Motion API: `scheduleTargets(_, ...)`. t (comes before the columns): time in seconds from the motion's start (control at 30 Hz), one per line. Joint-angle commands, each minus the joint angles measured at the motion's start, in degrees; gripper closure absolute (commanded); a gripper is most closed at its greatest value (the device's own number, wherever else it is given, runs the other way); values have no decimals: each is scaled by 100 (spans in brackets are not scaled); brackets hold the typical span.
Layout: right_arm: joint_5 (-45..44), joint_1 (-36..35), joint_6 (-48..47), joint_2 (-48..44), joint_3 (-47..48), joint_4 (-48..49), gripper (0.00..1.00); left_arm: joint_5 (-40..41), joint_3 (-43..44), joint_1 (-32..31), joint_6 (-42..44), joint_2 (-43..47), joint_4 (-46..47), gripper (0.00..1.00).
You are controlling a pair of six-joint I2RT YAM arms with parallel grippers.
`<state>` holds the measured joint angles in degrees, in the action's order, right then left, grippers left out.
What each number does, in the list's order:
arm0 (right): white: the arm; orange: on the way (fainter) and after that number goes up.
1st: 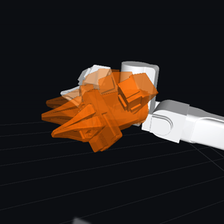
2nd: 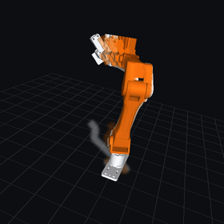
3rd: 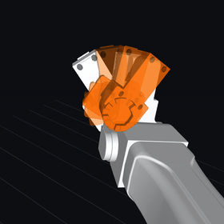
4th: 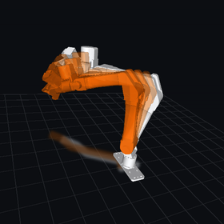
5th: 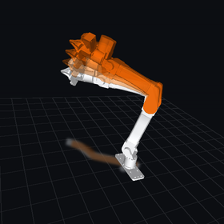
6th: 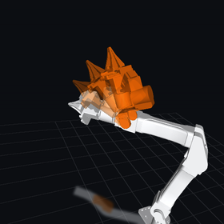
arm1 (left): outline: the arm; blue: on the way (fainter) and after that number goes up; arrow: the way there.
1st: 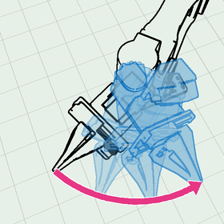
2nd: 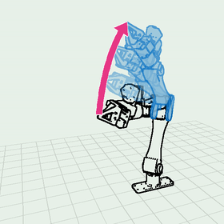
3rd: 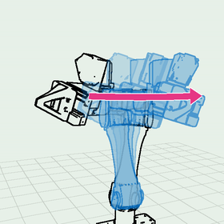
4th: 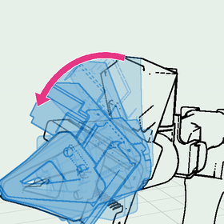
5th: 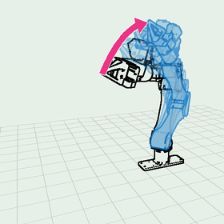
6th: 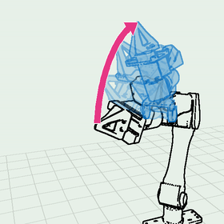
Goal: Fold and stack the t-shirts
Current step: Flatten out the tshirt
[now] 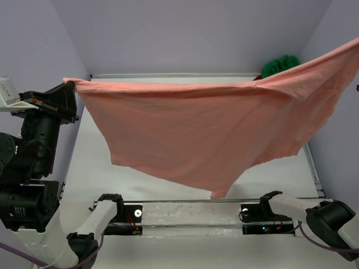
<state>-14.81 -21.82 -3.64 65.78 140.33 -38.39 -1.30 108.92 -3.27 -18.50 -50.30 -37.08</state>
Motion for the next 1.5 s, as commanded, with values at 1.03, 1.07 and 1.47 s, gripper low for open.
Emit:
scheduleTargets(1.03,-559,82,-1218,1589,381,605,100,921,498,19,145,-1220,96,100)
scheduleTargets(1.07,-532,82,-1201,1448,311,605,100,912,472,19,145,-1132,61,100)
scheduleTargets(1.47,452,82,-472,14,-129,403,100,1527,-108,-156,75,196,-247,100)
